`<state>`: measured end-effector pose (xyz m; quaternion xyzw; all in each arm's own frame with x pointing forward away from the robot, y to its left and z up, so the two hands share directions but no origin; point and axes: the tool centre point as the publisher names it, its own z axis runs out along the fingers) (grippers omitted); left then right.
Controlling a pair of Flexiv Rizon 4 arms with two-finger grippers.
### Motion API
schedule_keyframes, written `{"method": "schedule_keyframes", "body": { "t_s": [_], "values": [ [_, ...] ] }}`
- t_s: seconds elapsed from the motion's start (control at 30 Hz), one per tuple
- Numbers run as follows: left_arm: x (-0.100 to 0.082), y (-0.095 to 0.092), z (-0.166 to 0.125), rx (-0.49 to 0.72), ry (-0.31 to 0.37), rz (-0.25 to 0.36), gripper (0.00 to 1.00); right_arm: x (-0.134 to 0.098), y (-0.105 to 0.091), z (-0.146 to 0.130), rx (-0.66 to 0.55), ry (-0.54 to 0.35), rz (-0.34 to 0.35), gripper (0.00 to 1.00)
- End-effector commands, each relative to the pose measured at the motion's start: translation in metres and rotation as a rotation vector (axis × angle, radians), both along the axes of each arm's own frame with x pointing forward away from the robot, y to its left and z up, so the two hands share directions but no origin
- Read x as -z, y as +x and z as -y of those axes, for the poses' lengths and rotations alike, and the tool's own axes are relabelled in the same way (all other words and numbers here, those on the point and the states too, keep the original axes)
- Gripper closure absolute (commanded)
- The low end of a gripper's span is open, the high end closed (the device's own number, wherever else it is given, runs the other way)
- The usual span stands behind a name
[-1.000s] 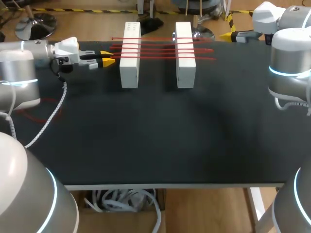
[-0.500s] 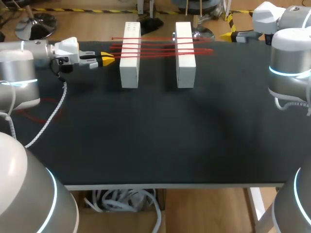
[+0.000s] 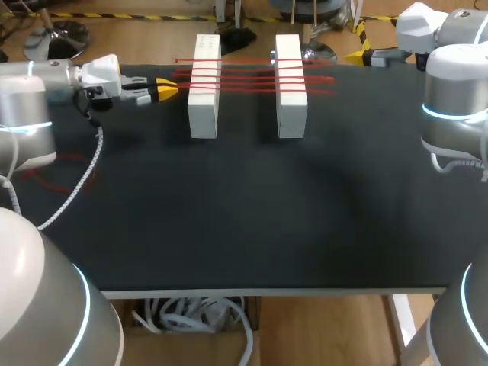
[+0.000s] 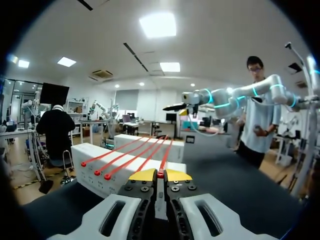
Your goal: Grab the tape and strap the tape.
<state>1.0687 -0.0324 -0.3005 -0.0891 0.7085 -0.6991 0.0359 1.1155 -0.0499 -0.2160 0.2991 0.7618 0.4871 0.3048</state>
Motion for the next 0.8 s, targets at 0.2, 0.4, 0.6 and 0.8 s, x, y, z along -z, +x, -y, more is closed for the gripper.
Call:
{"method": "schedule_keyframes", "body": {
  "t_s": [0.2, 0.4, 0.6, 0.8],
  "values": [
    [-0.023, -0.031, 0.014, -0.015, -0.105, -0.043, 1.00, -0.001, 0.000, 0.001, -0.002, -0.001, -0.003, 0.00],
    [-0.044, -0.046, 0.024, -0.009, -0.232, -0.082, 1.00, -0.001, 0.000, 0.001, -0.002, -0.001, -0.003, 0.00],
    [-0.061, -0.058, 0.030, 0.006, -0.332, -0.087, 1.00, -0.001, 0.000, 0.001, -0.002, -0.001, -0.003, 0.00],
    [-0.079, -0.065, 0.033, 0.008, -0.379, -0.080, 1.00, -0.001, 0.000, 0.001, -0.002, -0.001, -0.003, 0.00]
  ]
}}
